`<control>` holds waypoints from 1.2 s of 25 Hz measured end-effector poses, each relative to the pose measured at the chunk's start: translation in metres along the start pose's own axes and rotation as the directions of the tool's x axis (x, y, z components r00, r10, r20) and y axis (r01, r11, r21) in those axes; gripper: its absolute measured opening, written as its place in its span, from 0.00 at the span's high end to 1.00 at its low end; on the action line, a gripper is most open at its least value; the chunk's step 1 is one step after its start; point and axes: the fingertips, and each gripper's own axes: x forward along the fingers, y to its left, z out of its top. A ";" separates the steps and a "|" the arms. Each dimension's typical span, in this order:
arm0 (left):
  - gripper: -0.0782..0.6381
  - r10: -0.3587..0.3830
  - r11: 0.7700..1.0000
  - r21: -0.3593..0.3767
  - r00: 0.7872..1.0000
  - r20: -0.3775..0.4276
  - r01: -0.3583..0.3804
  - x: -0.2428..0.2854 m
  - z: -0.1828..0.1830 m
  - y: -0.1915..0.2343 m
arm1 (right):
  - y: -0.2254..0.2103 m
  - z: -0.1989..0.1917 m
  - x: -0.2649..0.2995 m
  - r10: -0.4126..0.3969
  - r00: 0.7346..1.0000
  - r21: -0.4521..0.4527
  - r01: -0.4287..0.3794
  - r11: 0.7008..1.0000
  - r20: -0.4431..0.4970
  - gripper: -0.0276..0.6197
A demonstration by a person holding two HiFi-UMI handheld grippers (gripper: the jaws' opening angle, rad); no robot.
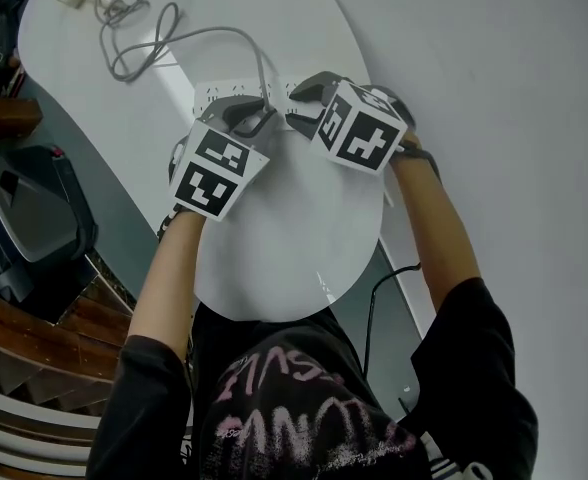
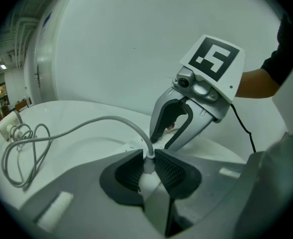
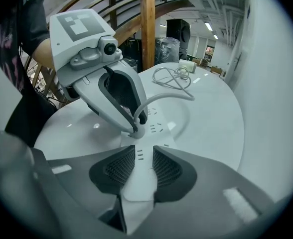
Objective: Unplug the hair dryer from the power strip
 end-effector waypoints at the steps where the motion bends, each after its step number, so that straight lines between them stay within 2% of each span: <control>1: 0.78 -0.001 1.000 0.003 1.000 -0.001 0.001 0.000 0.000 -0.001 | 0.000 0.000 0.000 0.012 1.000 -0.010 -0.012 1.000 -0.008 0.74; 4: 0.78 -0.002 1.000 0.004 1.000 -0.003 0.002 0.000 0.000 -0.001 | 0.000 0.000 0.001 0.031 0.999 -0.027 -0.031 0.999 -0.023 0.74; 12: 0.78 -0.010 1.000 0.003 1.000 -0.008 0.010 0.000 0.000 -0.001 | 0.001 0.000 0.000 0.061 0.998 -0.006 -0.062 0.998 -0.021 0.74; 17: 0.78 0.004 0.999 0.046 0.999 -0.036 -0.003 -0.001 0.001 -0.002 | 0.000 0.001 0.000 0.068 0.997 0.016 -0.068 0.998 -0.020 0.74; 22: 0.79 0.008 1.000 -0.014 1.000 -0.019 -0.008 -0.002 0.002 0.000 | 0.000 0.001 0.000 0.063 0.997 0.011 -0.062 0.998 -0.035 0.74; 27: 0.81 0.023 0.997 0.074 0.999 -0.035 -0.021 -0.005 0.006 -0.005 | 0.001 0.002 -0.001 0.071 0.996 0.008 -0.071 0.997 -0.057 0.73; 30: 0.81 0.014 0.999 0.040 1.000 -0.025 -0.013 -0.005 0.008 -0.003 | 0.001 0.001 -0.001 0.067 0.996 0.005 -0.067 0.998 -0.059 0.73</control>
